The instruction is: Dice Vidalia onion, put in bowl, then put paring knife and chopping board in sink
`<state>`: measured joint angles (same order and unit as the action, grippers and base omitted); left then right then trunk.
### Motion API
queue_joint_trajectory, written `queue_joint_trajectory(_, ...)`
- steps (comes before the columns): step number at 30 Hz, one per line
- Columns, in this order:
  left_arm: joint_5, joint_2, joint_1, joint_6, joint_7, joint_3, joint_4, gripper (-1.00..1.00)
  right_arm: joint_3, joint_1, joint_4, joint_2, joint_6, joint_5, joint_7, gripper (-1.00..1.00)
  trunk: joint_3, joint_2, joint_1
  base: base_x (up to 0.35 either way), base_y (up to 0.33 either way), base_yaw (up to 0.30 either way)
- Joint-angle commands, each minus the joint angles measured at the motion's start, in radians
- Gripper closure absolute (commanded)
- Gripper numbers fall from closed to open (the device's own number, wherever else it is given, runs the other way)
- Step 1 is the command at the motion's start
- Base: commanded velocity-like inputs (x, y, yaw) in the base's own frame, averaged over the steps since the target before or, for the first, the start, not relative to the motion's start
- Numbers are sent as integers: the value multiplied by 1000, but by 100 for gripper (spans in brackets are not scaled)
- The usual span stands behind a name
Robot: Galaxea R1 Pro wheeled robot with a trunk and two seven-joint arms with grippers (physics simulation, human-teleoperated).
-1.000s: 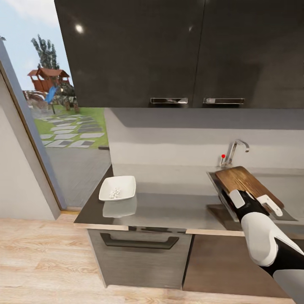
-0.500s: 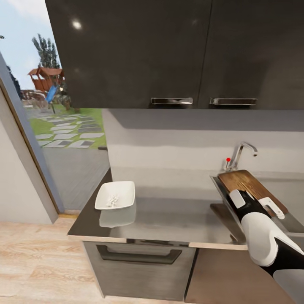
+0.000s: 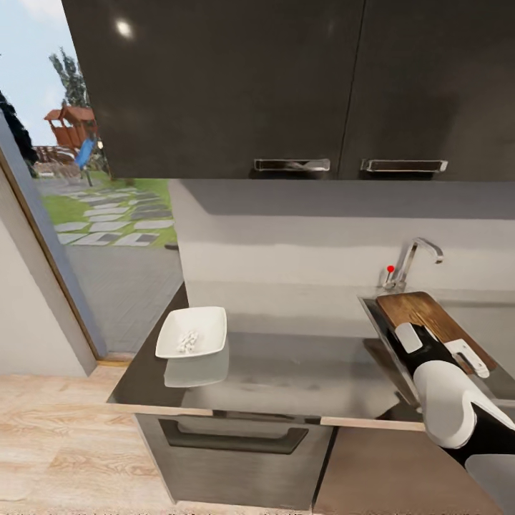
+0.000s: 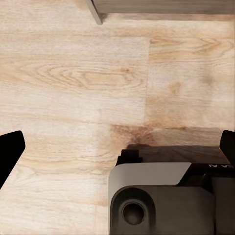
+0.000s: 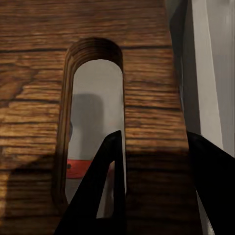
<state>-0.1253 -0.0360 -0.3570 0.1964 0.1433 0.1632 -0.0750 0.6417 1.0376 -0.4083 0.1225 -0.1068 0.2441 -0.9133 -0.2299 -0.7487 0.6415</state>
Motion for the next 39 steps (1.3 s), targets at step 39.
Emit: queue_joint_trajectory(39,-11,-1,-2,8,1,9,-5,-100,119,-1,5,51,-14,6,1,100,-64,-1,0,66,0,0)
